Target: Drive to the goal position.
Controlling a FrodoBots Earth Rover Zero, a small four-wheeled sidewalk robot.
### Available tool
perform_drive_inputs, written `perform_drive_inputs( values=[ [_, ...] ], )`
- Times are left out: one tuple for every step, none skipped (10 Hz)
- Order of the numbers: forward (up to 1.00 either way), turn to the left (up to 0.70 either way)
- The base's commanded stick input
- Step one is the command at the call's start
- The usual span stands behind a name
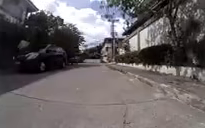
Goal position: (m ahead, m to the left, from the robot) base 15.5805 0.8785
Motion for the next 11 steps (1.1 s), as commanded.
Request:
perform_drive_inputs(
  values=[
    [1.00,0.00],
    [1.00,0.00],
    [1.00,0.00],
    [1.00,0.00],
    [1.00,0.00],
    [1.00,0.00],
    [1.00,0.00],
    [1.00,0.00],
    [1.00,0.00],
    [1.00,0.00],
    [1.00,0.00]
  ],
)
